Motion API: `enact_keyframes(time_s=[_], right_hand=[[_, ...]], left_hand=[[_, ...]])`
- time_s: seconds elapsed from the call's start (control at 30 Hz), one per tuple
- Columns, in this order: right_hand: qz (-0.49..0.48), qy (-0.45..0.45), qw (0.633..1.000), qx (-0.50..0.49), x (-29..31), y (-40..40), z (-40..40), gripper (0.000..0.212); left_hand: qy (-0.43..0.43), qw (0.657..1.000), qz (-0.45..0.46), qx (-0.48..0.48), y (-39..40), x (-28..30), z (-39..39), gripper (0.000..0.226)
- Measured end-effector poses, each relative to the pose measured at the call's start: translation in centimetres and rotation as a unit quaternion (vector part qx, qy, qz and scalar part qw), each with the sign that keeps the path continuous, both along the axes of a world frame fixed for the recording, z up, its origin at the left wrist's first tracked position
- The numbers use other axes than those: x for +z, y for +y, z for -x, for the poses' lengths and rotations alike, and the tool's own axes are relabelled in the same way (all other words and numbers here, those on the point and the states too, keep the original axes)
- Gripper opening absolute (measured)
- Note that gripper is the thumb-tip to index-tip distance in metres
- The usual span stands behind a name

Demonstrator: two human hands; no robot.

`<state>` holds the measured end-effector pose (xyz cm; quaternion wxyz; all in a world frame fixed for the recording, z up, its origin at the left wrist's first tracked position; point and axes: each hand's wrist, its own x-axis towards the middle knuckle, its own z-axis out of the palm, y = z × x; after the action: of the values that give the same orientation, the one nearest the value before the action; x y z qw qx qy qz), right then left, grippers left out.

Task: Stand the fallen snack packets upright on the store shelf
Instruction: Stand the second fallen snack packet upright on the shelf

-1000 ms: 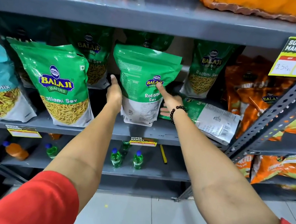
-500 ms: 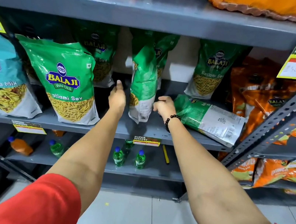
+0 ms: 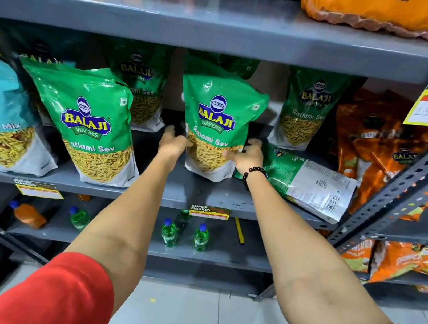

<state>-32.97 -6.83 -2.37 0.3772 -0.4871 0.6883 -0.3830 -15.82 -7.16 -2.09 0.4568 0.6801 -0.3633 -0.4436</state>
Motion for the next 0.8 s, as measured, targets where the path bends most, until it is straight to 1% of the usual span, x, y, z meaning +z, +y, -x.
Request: enact_keyframes(time_s=[0.03, 0.1, 0.13, 0.17, 0.2, 0.3, 0.37, 0.43, 0.67, 0.8], right_hand=[[0.01, -0.006, 1.0, -0.026, -0.1, -0.2, 0.2, 0.065], [0.033, -0.011, 0.998, -0.052, -0.3, -0.4, 0.4, 0.041], [0.039, -0.018, 0.998, -0.046, -0.4, -0.4, 0.5, 0.035], [0.04, -0.031, 0.998, -0.029, -0.6, -0.5, 0.5, 0.035], [0.033, -0.05, 0.998, -0.003, -0.8, -0.4, 0.6, 0.038], [0.021, -0.122, 0.991, 0.055, -1.2, -0.2, 0.3, 0.06], [0.031, -0.126, 0.99, 0.063, -1.3, 0.0, 0.0, 0.069], [0.047, -0.108, 0.991, 0.058, -1.2, 0.2, -0.2, 0.069], [0.051, -0.049, 0.995, 0.064, -0.8, 2.0, -0.5, 0.066], [0.054, -0.031, 0.996, 0.065, -0.5, 3.9, -0.6, 0.065]], left_hand=[[-0.003, 0.999, 0.002, -0.033, 0.1, 0.4, 0.2, 0.075], [-0.004, 0.996, 0.004, -0.091, 0.0, 0.7, 0.7, 0.074], [-0.003, 0.994, 0.009, -0.11, 0.0, 0.7, 0.9, 0.073], [0.001, 0.994, 0.011, -0.113, -0.1, 0.5, 0.9, 0.073], [0.0, 0.994, 0.019, -0.106, -0.2, 0.2, 1.0, 0.075], [0.005, 0.997, 0.035, -0.071, -0.1, -0.8, 1.1, 0.093], [0.001, 0.998, 0.039, -0.059, 0.1, -1.3, 1.1, 0.098], [-0.004, 0.998, 0.047, -0.048, 0.6, -1.5, 1.1, 0.103], [-0.054, 0.996, 0.061, -0.026, 3.2, -1.1, 1.0, 0.086], [-0.074, 0.995, 0.061, -0.02, 5.2, -0.8, 0.9, 0.083]])
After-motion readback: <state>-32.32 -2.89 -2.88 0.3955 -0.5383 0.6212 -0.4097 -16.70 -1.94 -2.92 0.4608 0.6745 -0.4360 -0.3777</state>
